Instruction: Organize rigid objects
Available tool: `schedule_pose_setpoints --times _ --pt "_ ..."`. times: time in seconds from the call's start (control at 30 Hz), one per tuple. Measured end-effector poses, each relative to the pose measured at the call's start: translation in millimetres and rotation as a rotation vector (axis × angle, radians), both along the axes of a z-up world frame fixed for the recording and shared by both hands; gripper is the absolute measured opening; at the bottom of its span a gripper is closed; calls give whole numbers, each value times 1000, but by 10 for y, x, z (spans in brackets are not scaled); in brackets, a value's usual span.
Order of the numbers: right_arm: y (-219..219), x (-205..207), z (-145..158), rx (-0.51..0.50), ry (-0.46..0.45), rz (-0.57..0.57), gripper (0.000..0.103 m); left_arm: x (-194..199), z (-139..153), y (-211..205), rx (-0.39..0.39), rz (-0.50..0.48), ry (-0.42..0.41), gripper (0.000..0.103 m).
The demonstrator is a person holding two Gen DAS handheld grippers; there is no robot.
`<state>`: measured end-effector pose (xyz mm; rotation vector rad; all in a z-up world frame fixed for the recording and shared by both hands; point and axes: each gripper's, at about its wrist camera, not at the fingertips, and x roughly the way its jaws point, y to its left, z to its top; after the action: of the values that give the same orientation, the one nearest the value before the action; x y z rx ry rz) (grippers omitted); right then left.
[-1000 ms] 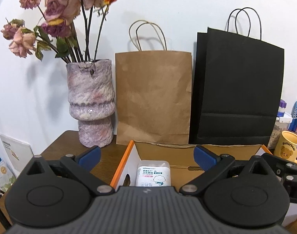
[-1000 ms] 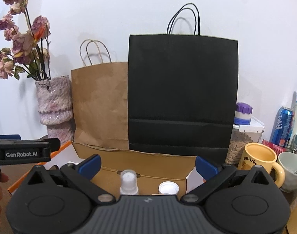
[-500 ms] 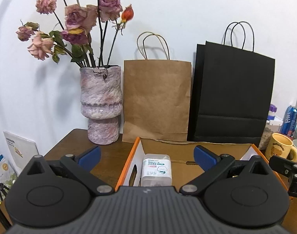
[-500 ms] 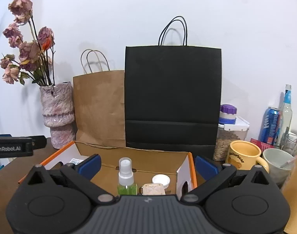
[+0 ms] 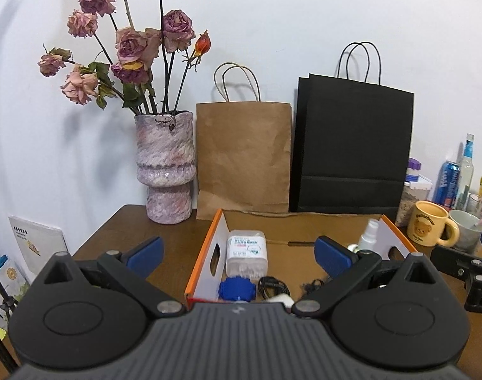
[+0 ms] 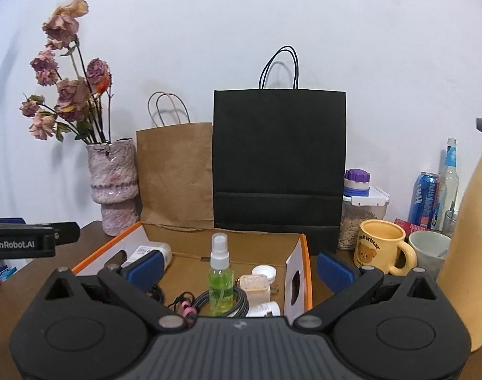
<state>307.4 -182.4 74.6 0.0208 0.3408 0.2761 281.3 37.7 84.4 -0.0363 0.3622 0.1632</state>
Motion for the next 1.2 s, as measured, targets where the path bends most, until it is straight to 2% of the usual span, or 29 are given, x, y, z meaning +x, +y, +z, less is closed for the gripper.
schedule_pose_setpoints --times 0.4,0.77,1.2 --pt "-148 -867 -51 3 8 12 103 -808 -20 -52 21 -44 25 103" --pt "-237 -1438 -332 -4 101 32 103 -1457 -240 -134 35 -69 66 103" --pt "-296 -1699 -426 -14 122 25 103 -1685 -396 -198 19 -95 114 103"
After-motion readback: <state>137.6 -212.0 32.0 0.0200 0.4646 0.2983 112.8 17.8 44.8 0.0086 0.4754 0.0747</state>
